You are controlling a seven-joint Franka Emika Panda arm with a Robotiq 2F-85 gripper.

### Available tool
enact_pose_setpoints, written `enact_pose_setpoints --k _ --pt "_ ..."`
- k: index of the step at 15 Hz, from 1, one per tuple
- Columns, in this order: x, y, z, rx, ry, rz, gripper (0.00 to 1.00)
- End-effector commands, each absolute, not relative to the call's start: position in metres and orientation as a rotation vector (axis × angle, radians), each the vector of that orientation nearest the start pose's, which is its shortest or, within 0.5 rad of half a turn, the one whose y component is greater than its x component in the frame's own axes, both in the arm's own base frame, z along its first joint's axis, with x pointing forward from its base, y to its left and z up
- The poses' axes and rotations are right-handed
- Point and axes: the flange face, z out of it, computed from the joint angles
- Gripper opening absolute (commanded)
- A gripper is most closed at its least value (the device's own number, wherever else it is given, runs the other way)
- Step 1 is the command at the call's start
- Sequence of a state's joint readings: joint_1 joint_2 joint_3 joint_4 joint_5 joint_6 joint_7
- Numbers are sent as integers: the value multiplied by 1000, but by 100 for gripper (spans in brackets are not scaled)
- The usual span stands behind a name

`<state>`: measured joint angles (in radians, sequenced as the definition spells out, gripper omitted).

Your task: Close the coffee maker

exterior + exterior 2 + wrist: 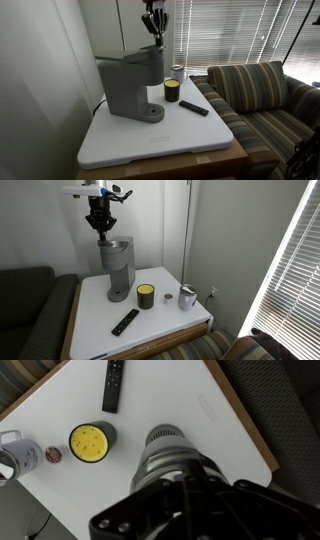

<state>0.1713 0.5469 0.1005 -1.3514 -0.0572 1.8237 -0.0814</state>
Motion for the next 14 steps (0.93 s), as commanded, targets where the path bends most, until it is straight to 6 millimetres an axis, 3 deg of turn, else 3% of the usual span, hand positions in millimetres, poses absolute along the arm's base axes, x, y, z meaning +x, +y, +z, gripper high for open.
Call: enact_pose_setpoints --k 1,5,8,14 --pt "658 162 380 -3079 -462 142 0" --pt "644 157 364 -3087 -378 109 0" --pt "633 152 338 -3112 -317 115 0" --pt "621 148 345 -3101 -266 57 0"
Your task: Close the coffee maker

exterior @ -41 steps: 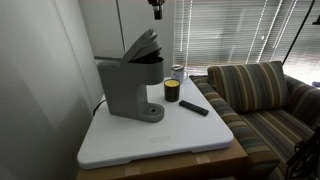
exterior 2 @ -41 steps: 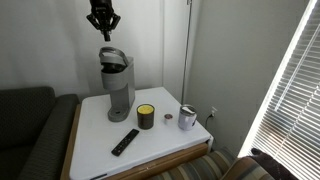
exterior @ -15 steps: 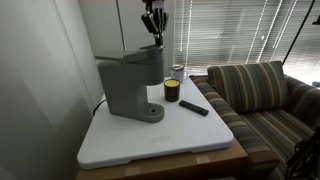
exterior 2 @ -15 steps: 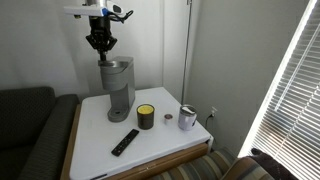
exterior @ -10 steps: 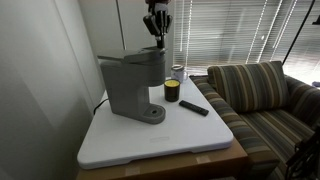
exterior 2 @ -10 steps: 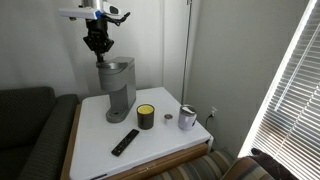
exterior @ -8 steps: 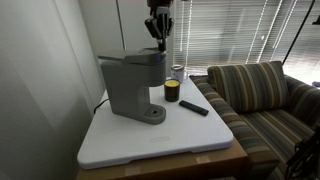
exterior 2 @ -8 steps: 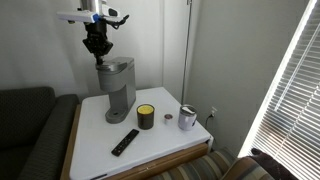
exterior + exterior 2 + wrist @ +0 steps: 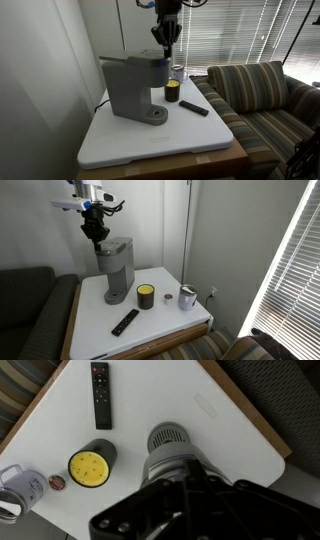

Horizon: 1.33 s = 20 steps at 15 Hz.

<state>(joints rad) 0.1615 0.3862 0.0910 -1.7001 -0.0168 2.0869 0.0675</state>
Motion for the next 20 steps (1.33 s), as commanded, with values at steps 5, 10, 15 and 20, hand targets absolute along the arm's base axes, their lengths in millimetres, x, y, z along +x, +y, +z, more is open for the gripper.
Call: enact_pose_setpoints --k 5,10,15,20 --pt "617 156 384 -3094 -327 -48 0" --pt "613 169 422 -3106 -399 -55 0" --pt "600 171 447 -3147 -505 152 0" --pt "595 171 458 -3125 -587 249 40"
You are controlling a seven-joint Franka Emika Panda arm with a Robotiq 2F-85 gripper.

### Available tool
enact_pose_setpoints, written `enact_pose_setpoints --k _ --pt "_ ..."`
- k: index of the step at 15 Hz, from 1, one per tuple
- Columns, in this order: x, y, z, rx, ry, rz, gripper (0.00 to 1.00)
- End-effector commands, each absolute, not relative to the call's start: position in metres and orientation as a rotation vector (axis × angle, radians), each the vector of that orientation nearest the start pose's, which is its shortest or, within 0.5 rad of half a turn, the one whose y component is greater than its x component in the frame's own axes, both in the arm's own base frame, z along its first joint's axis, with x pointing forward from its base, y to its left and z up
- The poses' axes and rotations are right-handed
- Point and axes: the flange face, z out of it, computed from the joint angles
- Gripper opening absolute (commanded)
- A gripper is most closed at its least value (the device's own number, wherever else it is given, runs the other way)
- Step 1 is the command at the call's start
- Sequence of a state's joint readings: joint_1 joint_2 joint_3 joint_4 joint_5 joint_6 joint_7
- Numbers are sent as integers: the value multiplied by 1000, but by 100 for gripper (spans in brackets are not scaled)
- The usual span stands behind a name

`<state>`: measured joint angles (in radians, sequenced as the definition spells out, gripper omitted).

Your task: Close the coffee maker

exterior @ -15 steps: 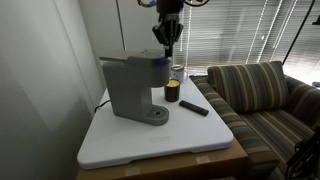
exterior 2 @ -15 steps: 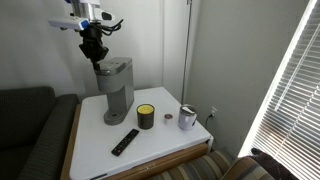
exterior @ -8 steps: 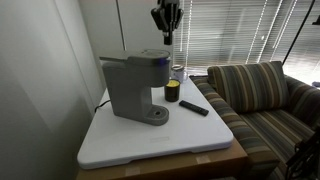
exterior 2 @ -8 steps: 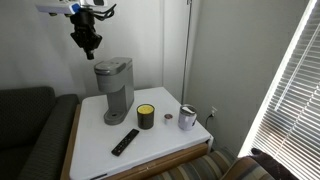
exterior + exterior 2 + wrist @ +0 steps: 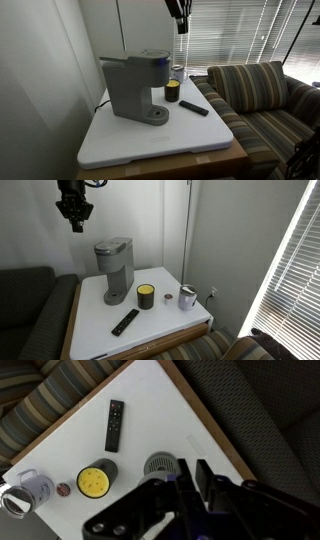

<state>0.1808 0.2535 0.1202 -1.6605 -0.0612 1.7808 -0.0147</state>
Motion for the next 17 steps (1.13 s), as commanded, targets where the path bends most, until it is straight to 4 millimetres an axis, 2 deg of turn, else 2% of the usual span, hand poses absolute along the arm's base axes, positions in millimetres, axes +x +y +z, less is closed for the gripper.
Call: enact_pose_setpoints --k 1,8,9,17 --pt "594 172 459 -3114 -600 260 47" --pt "591 177 460 -3077 -618 315 96" --pt "590 177 459 -3073 -619 322 100" --pt "585 184 456 -3048 -578 336 100"
